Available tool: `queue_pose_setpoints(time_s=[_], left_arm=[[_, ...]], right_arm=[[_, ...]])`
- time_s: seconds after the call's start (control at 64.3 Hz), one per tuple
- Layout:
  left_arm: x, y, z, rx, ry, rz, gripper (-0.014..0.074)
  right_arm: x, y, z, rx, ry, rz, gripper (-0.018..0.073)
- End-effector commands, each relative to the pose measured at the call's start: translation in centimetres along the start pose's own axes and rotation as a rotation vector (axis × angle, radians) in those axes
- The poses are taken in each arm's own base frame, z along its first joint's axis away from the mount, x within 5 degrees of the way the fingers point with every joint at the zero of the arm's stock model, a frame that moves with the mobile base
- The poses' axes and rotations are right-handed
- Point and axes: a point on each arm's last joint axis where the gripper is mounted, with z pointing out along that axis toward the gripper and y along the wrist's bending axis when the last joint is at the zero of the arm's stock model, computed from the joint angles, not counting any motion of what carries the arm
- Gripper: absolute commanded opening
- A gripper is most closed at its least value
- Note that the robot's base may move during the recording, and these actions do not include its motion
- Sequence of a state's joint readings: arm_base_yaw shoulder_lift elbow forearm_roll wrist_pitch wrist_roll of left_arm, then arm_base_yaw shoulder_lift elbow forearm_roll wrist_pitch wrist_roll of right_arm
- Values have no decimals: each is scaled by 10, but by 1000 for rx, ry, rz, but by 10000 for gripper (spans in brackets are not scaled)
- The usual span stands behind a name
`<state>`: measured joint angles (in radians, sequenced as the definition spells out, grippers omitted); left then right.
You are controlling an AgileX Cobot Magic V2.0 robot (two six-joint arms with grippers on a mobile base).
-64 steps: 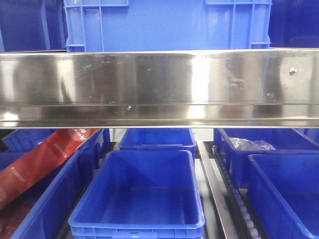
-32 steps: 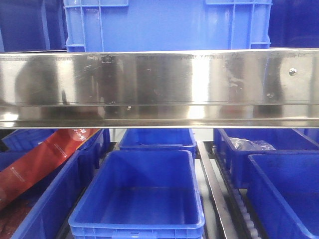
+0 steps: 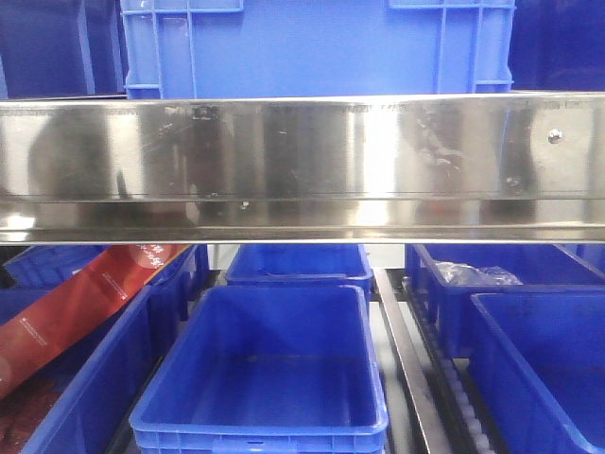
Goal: Place valve from conveyor to right shelf box
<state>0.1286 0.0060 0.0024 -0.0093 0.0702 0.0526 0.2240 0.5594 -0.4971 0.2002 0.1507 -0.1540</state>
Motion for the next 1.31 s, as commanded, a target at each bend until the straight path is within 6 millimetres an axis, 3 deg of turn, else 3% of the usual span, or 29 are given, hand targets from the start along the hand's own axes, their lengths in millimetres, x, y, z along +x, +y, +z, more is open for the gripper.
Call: queue_pose_setpoints(time_s=[0.0, 0.218, 0.342, 0.591, 0.808, 1.29], left_arm=[[-3, 0, -1, 7, -27, -11, -111], [-3, 0, -1, 7, -27, -11, -111], [-3, 0, -1, 7, -27, -11, -111], [-3, 0, -1, 7, -27, -11, -111], [-3, 0, -1, 7, -27, -11, -111], [-3, 0, -1, 6, -30, -11, -111]], right_arm=[[-3, -1, -1, 11, -29, -10, -154], [-2, -7, -9, 64, -55, -45, -154], [13, -16, -26, 163, -88, -38, -154], [79, -19, -49, 262, -117, -35, -154], [123, -20, -52, 270, -133, -58, -154], [123, -20, -52, 274, -137, -76, -154]])
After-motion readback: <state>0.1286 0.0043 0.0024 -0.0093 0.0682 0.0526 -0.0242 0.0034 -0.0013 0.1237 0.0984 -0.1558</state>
